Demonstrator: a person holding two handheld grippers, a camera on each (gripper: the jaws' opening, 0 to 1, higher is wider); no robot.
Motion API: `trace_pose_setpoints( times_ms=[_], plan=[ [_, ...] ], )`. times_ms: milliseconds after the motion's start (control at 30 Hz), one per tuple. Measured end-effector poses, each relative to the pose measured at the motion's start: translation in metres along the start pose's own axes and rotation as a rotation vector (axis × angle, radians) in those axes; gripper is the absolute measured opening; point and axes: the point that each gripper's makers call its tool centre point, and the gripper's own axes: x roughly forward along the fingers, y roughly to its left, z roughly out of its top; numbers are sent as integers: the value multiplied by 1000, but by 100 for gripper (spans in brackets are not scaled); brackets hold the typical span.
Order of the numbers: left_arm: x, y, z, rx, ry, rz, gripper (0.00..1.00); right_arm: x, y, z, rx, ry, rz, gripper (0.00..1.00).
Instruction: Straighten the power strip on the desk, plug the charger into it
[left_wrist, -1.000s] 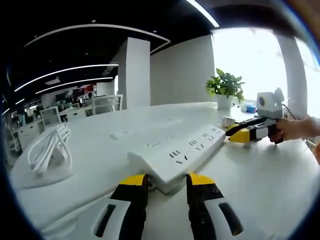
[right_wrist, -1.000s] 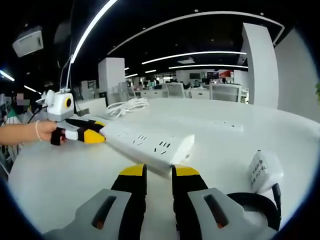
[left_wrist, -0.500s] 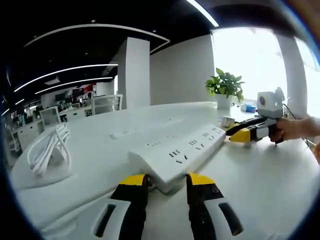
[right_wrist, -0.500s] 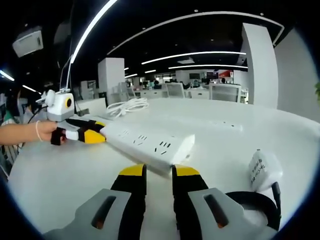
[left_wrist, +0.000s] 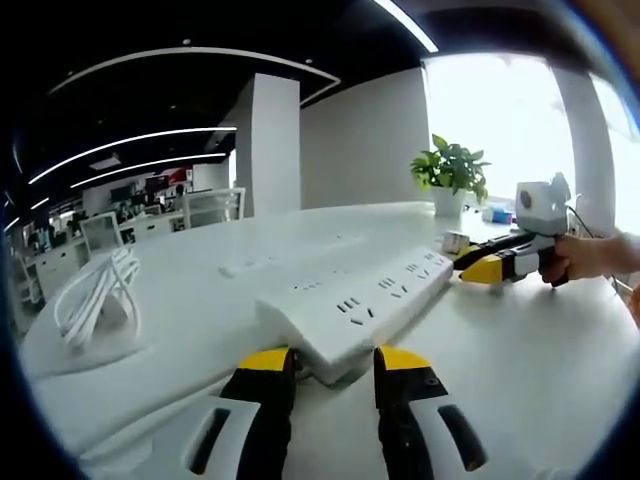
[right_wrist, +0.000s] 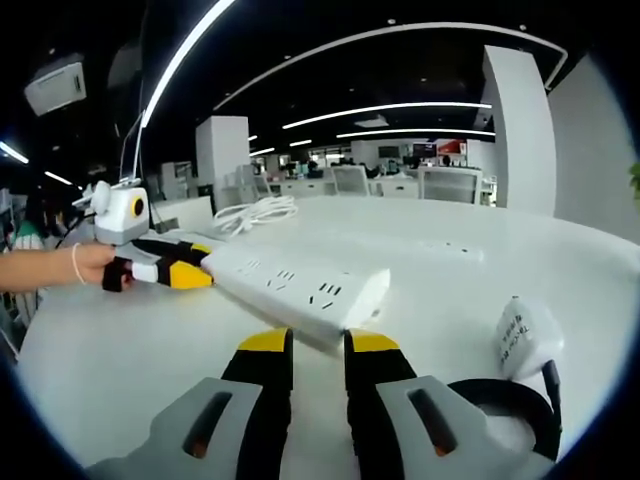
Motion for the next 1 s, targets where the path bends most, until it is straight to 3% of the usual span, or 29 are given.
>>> trace_pose_setpoints(
  times_ms=[1000],
  plan=[
    [-1,-1,-1,0,2,-2,32,1,-1,0,-12,-4,-5,18]
  ],
)
